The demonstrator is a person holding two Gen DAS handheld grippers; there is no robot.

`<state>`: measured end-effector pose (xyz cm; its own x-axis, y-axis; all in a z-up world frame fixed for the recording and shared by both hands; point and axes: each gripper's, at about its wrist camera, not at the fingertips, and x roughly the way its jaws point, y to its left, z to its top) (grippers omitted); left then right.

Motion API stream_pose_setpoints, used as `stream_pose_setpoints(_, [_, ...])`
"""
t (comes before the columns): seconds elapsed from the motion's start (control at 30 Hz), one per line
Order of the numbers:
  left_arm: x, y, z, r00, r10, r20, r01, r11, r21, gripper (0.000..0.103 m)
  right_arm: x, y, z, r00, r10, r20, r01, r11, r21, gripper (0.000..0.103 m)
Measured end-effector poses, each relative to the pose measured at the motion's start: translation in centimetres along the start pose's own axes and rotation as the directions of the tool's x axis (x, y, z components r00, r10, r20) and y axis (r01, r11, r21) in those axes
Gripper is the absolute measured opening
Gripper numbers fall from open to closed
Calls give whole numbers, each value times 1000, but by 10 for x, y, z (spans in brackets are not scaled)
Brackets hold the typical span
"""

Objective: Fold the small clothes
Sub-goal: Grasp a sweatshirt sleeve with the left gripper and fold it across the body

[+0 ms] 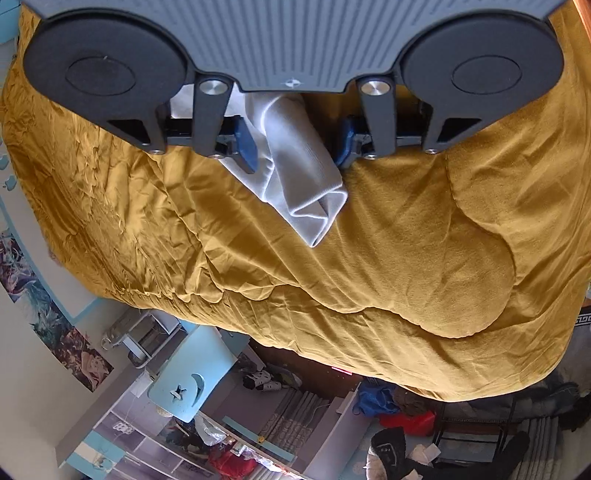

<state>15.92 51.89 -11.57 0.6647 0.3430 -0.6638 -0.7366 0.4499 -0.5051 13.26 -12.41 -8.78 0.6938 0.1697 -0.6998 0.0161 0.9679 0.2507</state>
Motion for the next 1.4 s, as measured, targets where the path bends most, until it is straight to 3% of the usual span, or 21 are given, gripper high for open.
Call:
stream_pose_setpoints(0.1, [0,-2,-3,999,20,34,-21,999,27,10,4,-4,1,1000,-22,-1,22,1000,5,82])
stream_pose_setpoints(0.27, [-14,-33,-13,995,17,99,-33,985,169,7,12,-18,8,996,-92,1,92,996,12,82])
stream_pose_setpoints(0.37, [-30,-67,-16,991,-44,124,13,972,235,7,11,-27,14,997,-81,14,81,997,17,82])
stream_pose_setpoints(0.5, [-62,-130,-29,977,-139,162,72,928,366,7,7,-38,23,994,-88,58,88,996,-3,82])
stream_pose_setpoints(0.6, [-84,-181,-45,963,-212,167,126,901,416,7,14,-52,36,998,-31,61,31,999,11,82])
stream_pose_setpoints(0.77, [-116,-263,-98,929,-351,122,248,831,498,7,37,-71,62,996,6,92,0,998,-60,82])
stream_pose_setpoints(0.9, [-130,-317,-162,896,-444,19,363,755,546,7,57,-94,74,996,-29,86,41,990,-135,82])
stream_pose_setpoints(0.97, [-134,-340,-197,878,-477,-45,416,713,564,7,58,-110,73,990,-56,131,74,988,-139,82])
stream_pose_setpoints(1.2, [-137,-407,-323,817,-535,-216,539,577,614,7,55,-156,64,967,-139,214,135,990,33,82])
stream_pose_setpoints(1.33, [-136,-434,-386,786,-535,-310,598,531,601,7,49,-171,64,960,-132,247,109,988,106,82])
stream_pose_setpoints(1.4, [-135,-441,-410,770,-536,-347,625,523,579,7,51,-179,65,965,-121,234,83,983,166,82])
